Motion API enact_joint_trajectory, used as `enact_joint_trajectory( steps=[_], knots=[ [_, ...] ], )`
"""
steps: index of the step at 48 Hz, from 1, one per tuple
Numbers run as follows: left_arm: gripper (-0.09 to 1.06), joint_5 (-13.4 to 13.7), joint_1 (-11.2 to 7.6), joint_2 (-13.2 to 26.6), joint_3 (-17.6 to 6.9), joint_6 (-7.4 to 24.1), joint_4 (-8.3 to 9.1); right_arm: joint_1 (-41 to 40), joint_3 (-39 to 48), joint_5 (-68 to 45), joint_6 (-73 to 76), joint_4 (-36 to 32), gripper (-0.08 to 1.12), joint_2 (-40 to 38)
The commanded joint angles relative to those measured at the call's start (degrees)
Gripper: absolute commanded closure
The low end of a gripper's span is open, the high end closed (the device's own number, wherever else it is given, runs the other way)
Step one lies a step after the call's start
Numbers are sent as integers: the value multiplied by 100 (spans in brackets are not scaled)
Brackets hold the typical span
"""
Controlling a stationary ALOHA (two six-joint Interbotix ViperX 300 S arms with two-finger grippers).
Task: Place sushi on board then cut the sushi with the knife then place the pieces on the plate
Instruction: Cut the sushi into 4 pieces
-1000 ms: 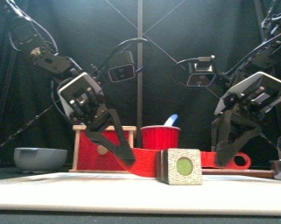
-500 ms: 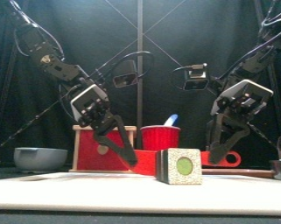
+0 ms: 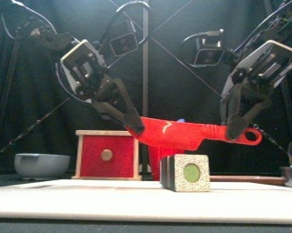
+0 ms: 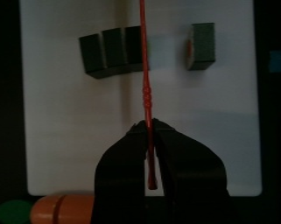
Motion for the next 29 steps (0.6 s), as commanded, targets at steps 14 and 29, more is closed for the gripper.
enact_joint_trajectory(
  steps=[14,29],
  knots=[
    [56,-35,-220,193,-105,-9,-132,114,-62,-26,-9,123,66,-149],
    [56,-26,-229,220,-105,-18,-193,123,-35,-26,-9,149,66,-123]
  ],
)
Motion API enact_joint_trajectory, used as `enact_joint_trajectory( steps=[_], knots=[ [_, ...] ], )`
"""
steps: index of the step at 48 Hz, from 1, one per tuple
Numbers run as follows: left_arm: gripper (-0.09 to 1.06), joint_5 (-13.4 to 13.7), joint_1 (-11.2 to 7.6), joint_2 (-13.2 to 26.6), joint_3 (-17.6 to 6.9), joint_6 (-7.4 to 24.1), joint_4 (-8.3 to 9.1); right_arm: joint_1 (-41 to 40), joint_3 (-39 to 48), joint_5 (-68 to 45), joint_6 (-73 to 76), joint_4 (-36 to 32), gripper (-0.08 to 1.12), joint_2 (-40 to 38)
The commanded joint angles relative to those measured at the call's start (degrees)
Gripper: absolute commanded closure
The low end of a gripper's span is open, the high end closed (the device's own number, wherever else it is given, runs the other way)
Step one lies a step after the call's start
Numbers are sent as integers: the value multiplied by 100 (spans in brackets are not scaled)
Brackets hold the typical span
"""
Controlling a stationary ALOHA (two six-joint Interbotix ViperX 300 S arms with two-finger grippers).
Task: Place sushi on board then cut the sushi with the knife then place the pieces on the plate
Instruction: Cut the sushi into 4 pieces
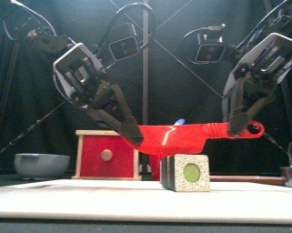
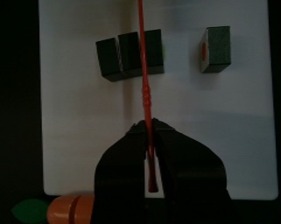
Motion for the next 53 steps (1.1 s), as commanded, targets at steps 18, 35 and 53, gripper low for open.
enact_joint_trajectory(
  steps=[18,35,53],
  knots=[
    [56,-9,-79,0,-88,18,-141,9,-18,-18,-9,53,66,-105],
    [56,-9,-105,26,-70,18,-167,35,-9,-18,-9,88,66,-26],
    [56,-9,-97,246,-44,0,-176,35,-18,-18,-9,88,66,290]
  ],
)
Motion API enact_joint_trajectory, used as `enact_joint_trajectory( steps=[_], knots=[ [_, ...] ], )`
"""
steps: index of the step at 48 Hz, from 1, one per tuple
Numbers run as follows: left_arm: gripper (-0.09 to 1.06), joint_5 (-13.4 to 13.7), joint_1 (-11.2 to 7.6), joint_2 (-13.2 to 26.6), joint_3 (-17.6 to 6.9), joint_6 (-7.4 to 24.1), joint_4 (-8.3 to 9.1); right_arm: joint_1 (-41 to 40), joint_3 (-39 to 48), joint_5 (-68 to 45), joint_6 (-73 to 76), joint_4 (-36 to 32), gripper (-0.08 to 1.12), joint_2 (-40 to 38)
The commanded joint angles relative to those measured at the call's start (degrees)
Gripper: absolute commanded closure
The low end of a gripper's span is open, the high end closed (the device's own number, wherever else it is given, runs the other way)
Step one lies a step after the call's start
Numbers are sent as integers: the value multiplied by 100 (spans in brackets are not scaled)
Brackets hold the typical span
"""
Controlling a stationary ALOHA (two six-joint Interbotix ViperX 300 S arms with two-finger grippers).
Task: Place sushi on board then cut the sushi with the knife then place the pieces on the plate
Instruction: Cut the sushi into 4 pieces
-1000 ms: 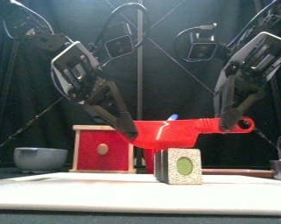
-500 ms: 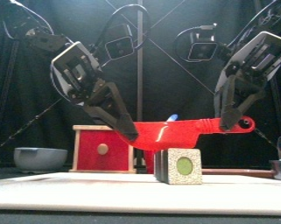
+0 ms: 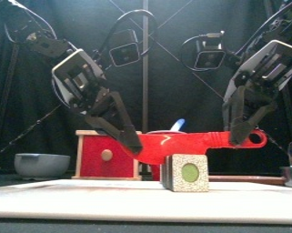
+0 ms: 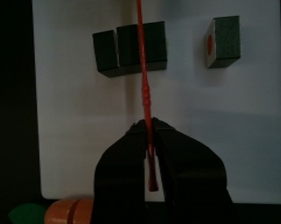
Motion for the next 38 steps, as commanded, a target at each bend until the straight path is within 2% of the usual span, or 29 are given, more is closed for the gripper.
enact_joint_trajectory(
  steps=[1,9,18,38],
  knots=[
    [56,18,-53,53,-35,9,0,-9,-26,18,-9,9,66,44],
    [56,18,-26,237,-35,9,0,9,-26,44,-9,9,66,308],
    [56,88,-18,264,-35,35,0,-18,-35,53,-9,9,66,413],
    [56,105,211,220,-35,53,70,-105,-53,53,-9,-44,66,387]
  ],
)
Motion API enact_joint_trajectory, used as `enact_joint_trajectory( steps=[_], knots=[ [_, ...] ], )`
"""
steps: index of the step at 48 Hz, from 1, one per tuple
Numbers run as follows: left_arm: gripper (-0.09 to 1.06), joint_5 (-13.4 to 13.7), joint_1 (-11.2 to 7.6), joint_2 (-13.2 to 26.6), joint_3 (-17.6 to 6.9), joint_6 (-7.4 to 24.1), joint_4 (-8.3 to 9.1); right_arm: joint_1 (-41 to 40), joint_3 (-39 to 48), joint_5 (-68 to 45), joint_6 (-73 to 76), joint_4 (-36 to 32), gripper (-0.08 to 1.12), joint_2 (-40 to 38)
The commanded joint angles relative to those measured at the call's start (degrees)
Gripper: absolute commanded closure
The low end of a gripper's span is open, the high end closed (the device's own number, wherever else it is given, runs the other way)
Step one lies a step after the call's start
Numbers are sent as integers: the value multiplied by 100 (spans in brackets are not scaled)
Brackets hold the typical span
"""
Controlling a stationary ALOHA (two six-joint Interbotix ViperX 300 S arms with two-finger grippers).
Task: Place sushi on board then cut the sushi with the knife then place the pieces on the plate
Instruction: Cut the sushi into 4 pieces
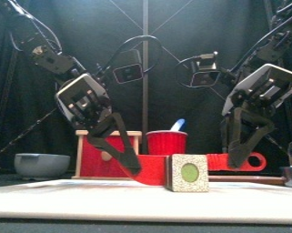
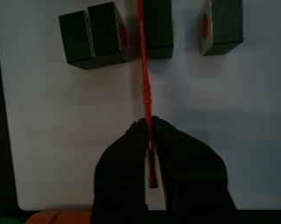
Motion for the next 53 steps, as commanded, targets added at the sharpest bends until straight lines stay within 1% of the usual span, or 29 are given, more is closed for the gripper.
enact_joint_trajectory(
  steps=[1,8,11,16,18,21,24,32,38,45,48,53],
  knots=[
    [56,53,18,-97,-9,9,53,0,-18,53,9,0,66,-123],
    [56,114,18,-193,-53,9,79,9,-79,158,9,-9,66,-272],
    [56,211,18,-316,-97,9,79,9,-123,272,0,-9,66,-413],
    [56,439,18,-571,-149,9,141,44,-176,422,0,-9,66,-677],
    [56,501,-18,-686,-158,9,176,35,-185,448,9,-18,66,-791],
    [56,519,-53,-782,-158,9,220,44,-185,457,9,0,66,-940],
    [56,519,-114,-826,-149,9,229,44,-149,439,9,18,66,-1081],
    [56,510,-431,-712,-185,-35,211,220,-97,352,9,123,66,-1134],
    [56,510,-519,-563,-202,-35,105,316,-62,290,9,246,66,-1072],
    [56,519,-519,-422,-255,-18,-132,369,-44,272,9,299,66,-1028],
    [56,519,-519,-387,-264,-9,-167,369,-35,264,9,290,66,-1002],
    [56,519,-510,-360,-264,-9,-176,360,-35,237,9,272,66,-949]
  ],
)
